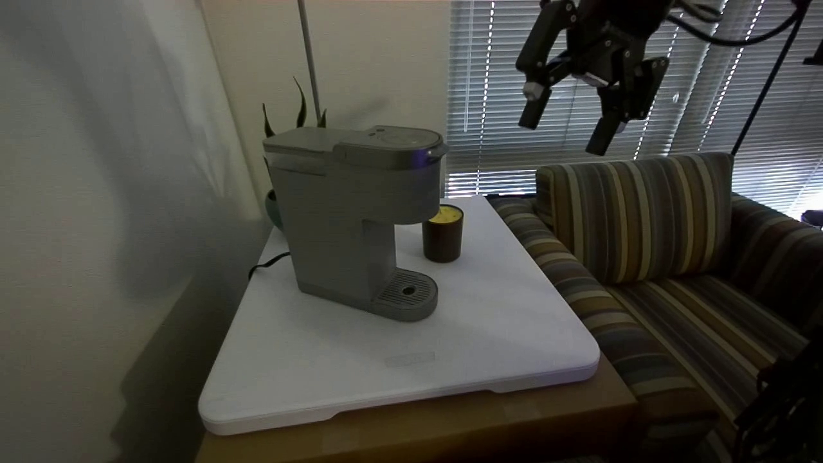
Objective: Open the top compartment of the coffee maker.
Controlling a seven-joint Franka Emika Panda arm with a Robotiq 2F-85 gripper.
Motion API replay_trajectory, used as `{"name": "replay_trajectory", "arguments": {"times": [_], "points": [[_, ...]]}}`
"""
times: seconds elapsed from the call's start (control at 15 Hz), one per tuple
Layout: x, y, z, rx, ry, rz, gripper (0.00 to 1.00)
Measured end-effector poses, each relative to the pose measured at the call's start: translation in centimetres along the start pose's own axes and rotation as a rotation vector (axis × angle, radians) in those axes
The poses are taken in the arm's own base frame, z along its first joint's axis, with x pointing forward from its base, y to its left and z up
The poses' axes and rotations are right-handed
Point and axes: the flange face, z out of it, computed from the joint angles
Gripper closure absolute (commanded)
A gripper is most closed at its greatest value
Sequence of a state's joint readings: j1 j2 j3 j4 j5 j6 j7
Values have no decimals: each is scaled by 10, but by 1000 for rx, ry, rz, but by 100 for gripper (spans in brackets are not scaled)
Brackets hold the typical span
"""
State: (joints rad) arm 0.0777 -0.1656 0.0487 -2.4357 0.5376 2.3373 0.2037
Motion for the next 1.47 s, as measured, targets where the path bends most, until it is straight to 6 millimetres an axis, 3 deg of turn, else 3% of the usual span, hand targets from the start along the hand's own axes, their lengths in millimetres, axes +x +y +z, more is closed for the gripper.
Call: {"name": "replay_trajectory", "arguments": {"times": [0.67, 0.73, 1.47], "points": [[22, -9, 32, 107, 256, 143, 0], [22, -9, 36, 110, 258, 152, 22], [31, 0, 47, 130, 321, 230, 96]]}}
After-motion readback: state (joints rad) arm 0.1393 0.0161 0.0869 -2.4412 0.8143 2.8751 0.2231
